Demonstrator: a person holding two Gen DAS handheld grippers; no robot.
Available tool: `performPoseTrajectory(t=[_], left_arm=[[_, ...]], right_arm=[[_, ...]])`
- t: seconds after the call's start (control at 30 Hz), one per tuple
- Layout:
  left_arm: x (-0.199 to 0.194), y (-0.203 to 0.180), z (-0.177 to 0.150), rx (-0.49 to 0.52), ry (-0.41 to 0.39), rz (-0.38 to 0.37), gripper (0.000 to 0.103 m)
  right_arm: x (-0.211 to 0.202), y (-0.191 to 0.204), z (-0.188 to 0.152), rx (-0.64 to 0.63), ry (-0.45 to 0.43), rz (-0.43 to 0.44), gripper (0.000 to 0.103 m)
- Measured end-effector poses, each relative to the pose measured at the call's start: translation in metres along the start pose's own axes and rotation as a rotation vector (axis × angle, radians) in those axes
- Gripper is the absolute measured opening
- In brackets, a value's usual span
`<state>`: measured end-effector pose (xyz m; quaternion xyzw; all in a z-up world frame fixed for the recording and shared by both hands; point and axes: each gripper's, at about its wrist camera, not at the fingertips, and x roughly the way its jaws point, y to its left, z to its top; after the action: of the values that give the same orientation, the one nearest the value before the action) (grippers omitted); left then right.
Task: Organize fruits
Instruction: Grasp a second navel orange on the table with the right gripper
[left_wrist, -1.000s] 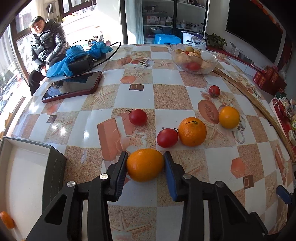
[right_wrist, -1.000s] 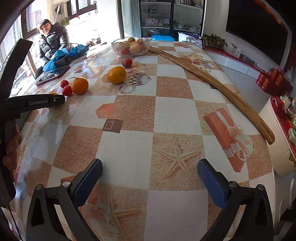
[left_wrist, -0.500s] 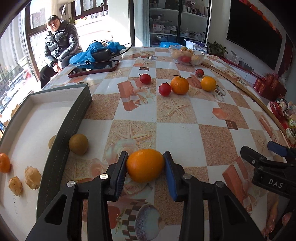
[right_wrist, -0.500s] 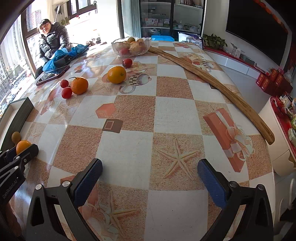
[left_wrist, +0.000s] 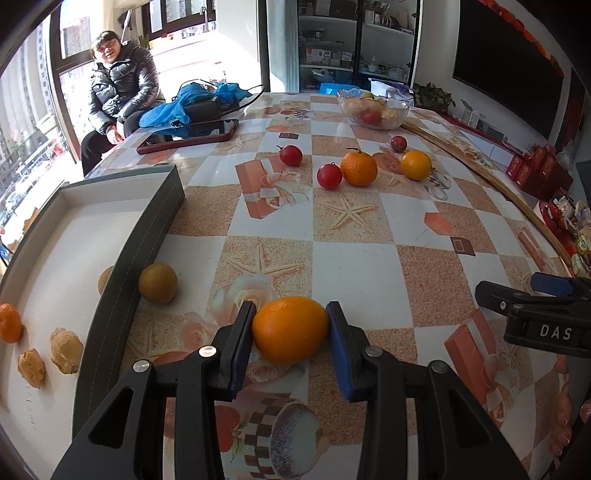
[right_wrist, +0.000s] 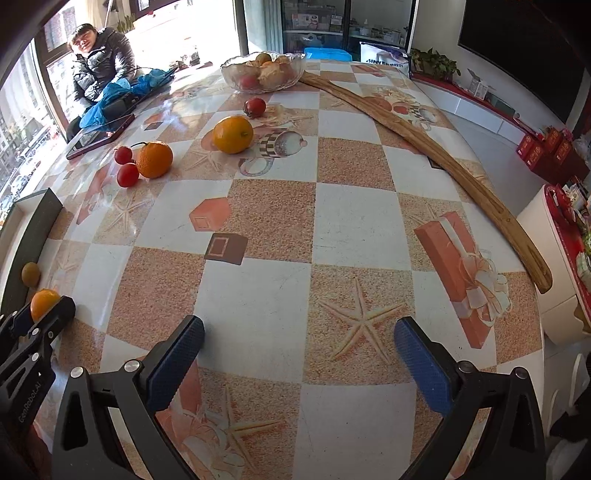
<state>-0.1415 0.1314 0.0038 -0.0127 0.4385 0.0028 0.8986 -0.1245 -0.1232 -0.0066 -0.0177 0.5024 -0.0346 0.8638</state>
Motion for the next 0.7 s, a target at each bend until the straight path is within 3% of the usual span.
performPoseTrajectory(t=[0.1,0.3,0.43,0.63,0.7], left_arm=[[0.000,0.000,0.000,-0.001,0.000,-0.001,0.042],[0.000,0.000,0.000,0.000,-0.001,0.000,0.042],[0.000,0.000,0.000,0.003,0.000,0.004,0.042],[0.000,0.000,0.000,0.004,-0.001,0.005,0.042],[0.000,0.000,0.000,0.003,-0.001,0.004,0.042]], right_arm=[[0.007,0.002,0.019,0.019,0.035,0.028,0.103],[0.027,0.013,0.065,0.078,0.004,0.089,0.103],[0.038,0.027,0.091,0.059,-0.047,0.083,0.090],[0.050,0.037,0.114,0.059,-0.084,0.092,0.089],[0.051,0.043,0.118,0.025,-0.101,0.066,0.064]])
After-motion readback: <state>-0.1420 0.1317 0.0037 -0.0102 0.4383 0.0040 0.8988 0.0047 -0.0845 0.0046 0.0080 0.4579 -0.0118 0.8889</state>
